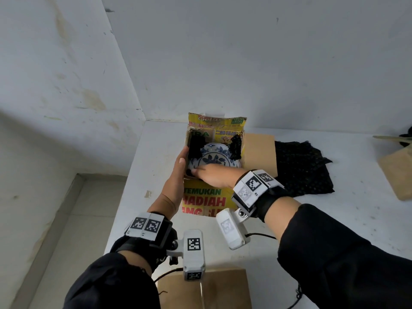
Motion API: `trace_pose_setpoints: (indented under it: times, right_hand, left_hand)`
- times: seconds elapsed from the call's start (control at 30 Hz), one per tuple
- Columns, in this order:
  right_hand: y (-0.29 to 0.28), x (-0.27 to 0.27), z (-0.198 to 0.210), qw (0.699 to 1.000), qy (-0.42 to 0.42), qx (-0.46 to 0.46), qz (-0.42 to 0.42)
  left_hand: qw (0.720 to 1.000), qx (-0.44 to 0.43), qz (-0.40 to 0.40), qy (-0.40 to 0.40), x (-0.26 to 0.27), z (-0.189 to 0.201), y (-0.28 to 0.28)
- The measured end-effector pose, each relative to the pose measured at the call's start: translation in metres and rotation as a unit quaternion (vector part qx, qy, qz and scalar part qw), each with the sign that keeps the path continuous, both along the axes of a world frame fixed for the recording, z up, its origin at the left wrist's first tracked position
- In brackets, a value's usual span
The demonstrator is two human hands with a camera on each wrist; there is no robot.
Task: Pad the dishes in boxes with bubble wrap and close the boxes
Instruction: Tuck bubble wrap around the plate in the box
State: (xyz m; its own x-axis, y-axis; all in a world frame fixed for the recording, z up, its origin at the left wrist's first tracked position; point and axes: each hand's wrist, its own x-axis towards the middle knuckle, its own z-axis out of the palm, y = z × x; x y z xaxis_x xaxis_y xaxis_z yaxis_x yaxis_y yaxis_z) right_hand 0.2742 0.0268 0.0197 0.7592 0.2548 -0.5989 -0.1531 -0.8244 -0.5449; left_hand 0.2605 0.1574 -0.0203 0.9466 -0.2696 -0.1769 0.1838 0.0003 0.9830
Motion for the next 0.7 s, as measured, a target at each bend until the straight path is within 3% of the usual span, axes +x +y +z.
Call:
trace_pose_setpoints:
  times: [0.13,0.3,0.4,0.5,0.7]
  right_hand:
    - [-0.031,-0.014,0.023,0.999,-0.054,-0.004,0.005]
    - [-0.097,-0.03,0.052,0.978,-0.174,0.065,-0.1]
    - [-0.144,-0.043,0.066,0.949,-0.214,0.118,-0.198]
    - [-0.193,-0.055,0.066,0.928,-0.202,0.127,-0.287]
    - [-0.265,-0.069,0.023,0.926,-0.196,0.034,-0.32]
  left_hand:
    - [0.997,0.069,0.027,-0.013,0.003,0.015,-0.008]
    - [0.987,0.144,0.033,-0.07,-0.003,0.043,-0.032]
    - [0.977,0.166,-0.008,-0.132,-0.012,0.063,-0.066]
    - [0.959,0.204,-0.068,-0.183,-0.02,0.073,-0.109]
    - [0.911,0.234,-0.17,-0.293,-0.04,0.065,-0.207]
